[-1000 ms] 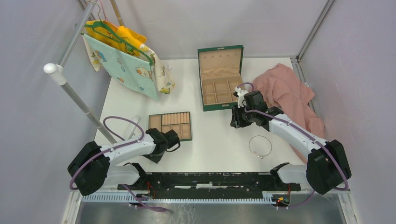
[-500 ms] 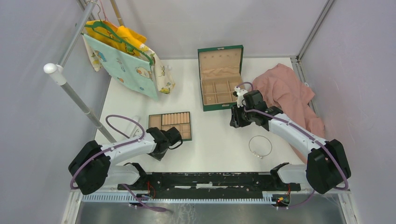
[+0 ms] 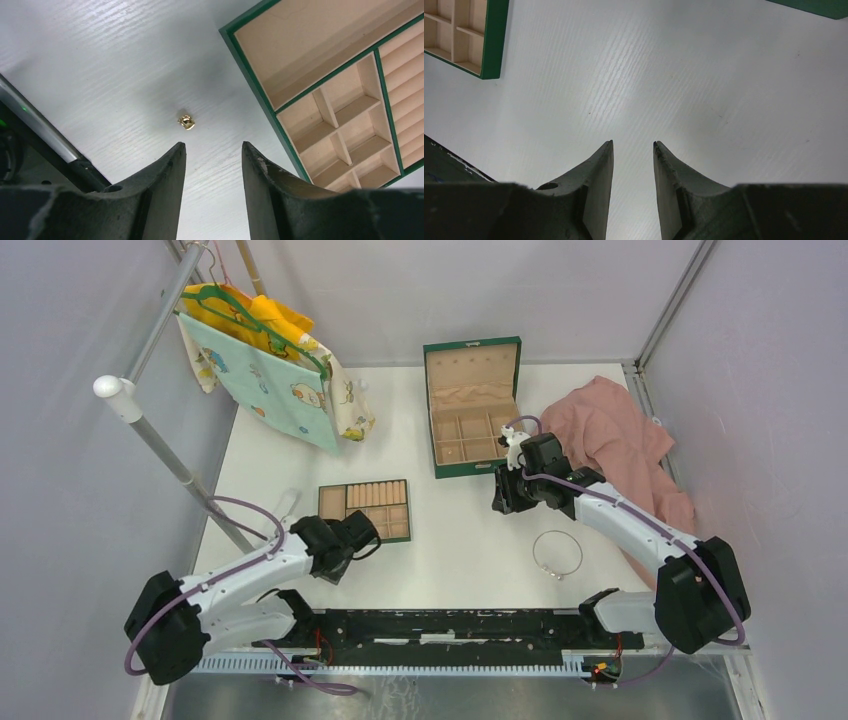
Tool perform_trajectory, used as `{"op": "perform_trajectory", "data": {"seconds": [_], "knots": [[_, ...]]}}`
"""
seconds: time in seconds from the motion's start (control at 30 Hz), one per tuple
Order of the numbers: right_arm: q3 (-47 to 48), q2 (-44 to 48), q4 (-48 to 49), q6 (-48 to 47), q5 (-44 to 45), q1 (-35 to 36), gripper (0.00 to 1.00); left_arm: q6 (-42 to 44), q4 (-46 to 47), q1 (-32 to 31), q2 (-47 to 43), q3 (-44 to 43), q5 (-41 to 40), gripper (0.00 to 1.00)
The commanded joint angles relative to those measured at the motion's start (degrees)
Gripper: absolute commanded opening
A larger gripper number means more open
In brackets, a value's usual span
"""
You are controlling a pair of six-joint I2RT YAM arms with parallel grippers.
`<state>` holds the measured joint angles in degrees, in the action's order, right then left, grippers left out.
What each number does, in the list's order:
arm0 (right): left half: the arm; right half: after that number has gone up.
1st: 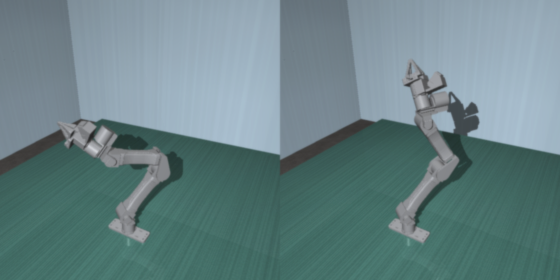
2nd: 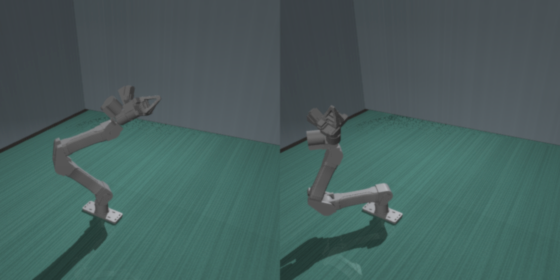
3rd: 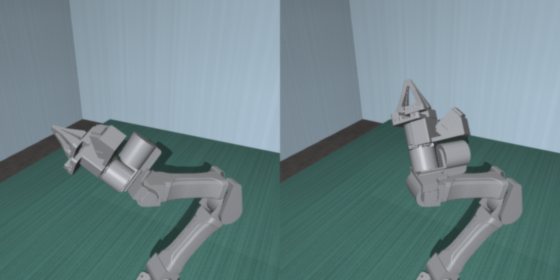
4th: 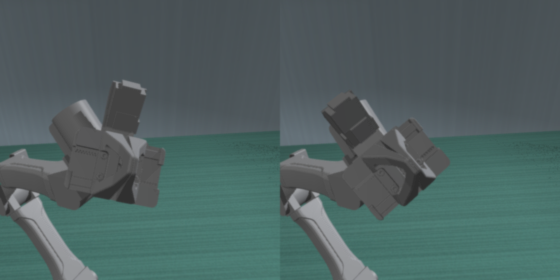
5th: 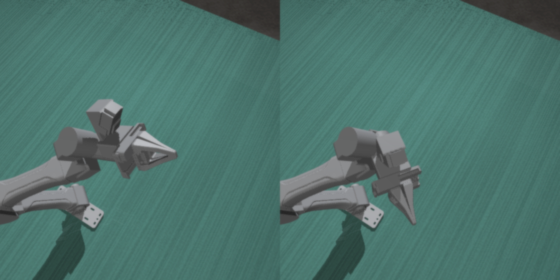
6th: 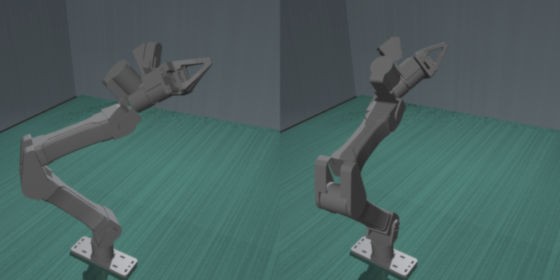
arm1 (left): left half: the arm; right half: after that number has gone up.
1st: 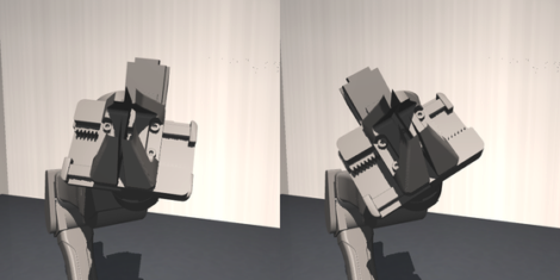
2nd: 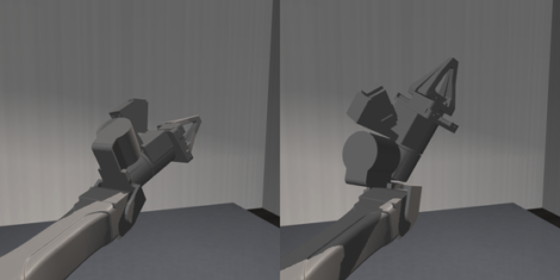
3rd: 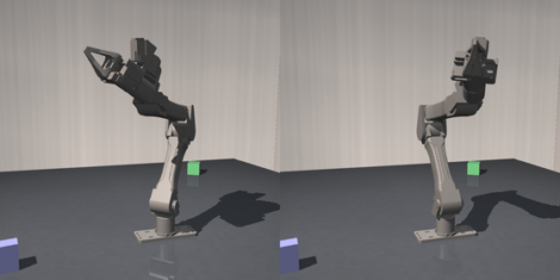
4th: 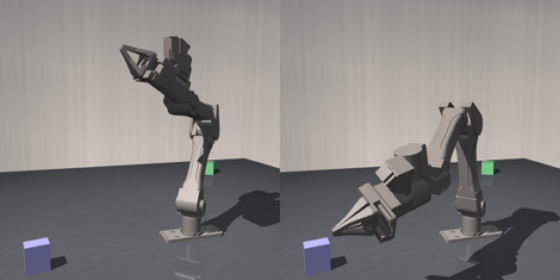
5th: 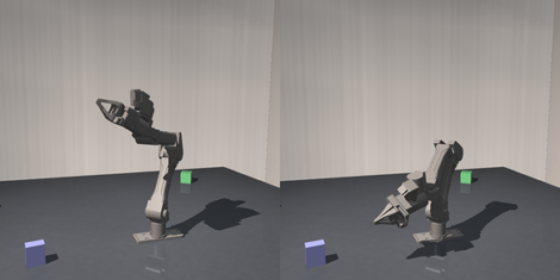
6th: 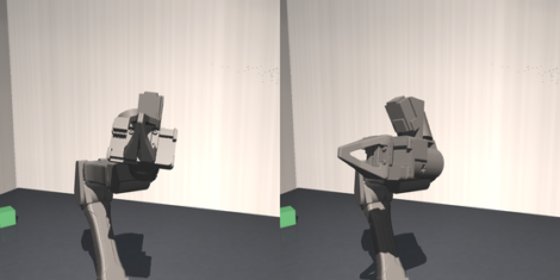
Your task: Organize the mixed jewelry
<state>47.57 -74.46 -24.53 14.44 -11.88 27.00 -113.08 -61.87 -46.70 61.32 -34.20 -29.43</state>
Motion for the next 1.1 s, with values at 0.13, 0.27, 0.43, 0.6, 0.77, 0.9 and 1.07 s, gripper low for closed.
{"op": "perform_trajectory", "data": {"seconds": [0.13,0.27,0.43,0.6,0.77,0.9,1.07], "knots": [[2.69,-0.38,0.64,-0.52,0.51,0.42,0.41,1.32,-3.15,2.42,-4.41,2.65,-0.93,0.54],[2.61,-0.28,0.58,-0.5,0.43,0.54,0.41,2.08,-3.04,2.95,-1.15,1.9,-0.44,0.54],[2.44,0.09,0.52,-0.55,0.45,0.57,0.41,6.76,1.67,6.67,2.21,3.05,1.06,0.52],[2.09,0.79,0.28,-0.64,1.09,0.59,0.41,9.88,4.65,8.4,0.84,5.1,1.66,0.5],[2.34,0.47,0.36,-0.51,1.03,0.59,0.41,14.39,8.23,9.56,-0.74,6.83,2.21,0.47],[2.61,0.2,0.38,-0.49,1.03,0.58,0.41,17.76,11.39,9.65,-0.19,7.21,3.34,0.46],[2.56,0.18,0.4,-0.54,1.03,0.67,0.41,20.4,12.65,9.68,3.94,5.28,4.84,0.46]]}}
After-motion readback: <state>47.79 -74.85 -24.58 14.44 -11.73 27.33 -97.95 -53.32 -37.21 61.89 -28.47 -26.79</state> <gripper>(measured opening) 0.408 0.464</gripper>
